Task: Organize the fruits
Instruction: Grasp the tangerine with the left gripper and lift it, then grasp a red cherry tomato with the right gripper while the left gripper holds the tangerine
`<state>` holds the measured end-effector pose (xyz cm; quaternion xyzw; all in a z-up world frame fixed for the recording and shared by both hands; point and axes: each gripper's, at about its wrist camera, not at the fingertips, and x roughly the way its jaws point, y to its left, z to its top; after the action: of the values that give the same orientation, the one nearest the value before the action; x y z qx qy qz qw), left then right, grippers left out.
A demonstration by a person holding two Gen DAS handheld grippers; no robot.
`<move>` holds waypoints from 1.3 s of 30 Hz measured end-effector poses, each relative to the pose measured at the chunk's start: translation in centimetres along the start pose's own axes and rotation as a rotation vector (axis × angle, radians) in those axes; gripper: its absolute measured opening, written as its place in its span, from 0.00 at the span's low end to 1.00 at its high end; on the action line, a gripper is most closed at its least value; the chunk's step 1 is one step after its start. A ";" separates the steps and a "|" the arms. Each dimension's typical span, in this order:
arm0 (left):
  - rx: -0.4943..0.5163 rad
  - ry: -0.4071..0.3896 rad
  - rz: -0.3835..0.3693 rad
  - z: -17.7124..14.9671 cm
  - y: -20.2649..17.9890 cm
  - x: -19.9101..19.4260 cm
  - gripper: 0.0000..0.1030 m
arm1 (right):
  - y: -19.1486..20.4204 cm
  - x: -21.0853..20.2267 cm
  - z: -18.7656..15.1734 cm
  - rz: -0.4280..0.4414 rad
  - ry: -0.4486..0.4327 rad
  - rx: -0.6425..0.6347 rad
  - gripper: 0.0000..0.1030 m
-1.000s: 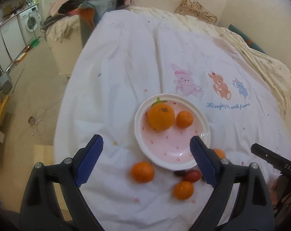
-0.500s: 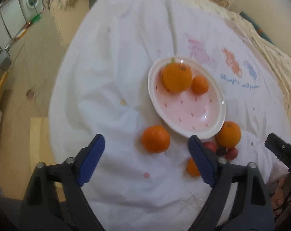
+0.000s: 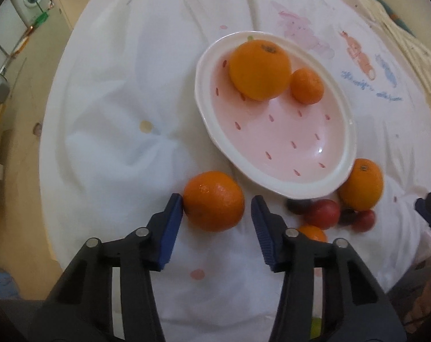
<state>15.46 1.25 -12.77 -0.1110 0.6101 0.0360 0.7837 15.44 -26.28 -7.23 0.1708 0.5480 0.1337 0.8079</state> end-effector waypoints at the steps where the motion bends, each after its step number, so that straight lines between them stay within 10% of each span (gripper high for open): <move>1: -0.002 -0.002 0.010 0.0 0.0 0.1 0.38 | -0.1 0.0 0.0 -0.001 0.001 0.001 0.80; 23: -0.011 -0.151 -0.041 -2.0 2.4 -7.7 0.35 | 0.6 3.1 -1.3 -0.062 0.100 -0.058 0.80; 39: -0.033 -0.143 -0.112 -1.3 1.8 -7.8 0.35 | 1.7 7.4 -2.7 -0.157 0.201 -0.195 0.38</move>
<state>11.90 3.29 -5.78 -0.1551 0.5449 0.0099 0.8240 15.60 -21.41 -13.66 0.0340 0.6221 0.1391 0.7697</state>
